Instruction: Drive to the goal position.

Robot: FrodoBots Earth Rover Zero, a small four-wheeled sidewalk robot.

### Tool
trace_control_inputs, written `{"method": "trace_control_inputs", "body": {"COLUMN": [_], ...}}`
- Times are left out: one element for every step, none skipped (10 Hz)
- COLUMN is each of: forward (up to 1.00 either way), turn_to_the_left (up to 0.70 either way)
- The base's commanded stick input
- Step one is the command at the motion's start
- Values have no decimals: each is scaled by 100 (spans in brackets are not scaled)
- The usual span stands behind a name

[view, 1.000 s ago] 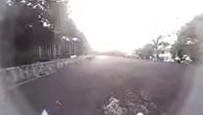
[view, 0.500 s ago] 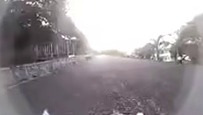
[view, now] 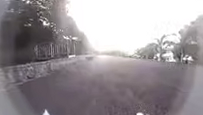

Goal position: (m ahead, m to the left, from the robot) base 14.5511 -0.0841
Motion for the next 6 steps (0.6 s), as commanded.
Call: {"method": "trace_control_inputs", "body": {"forward": [70,70,70,70,70,70], "turn_to_the_left": [0,0,0,0,0,0]}}
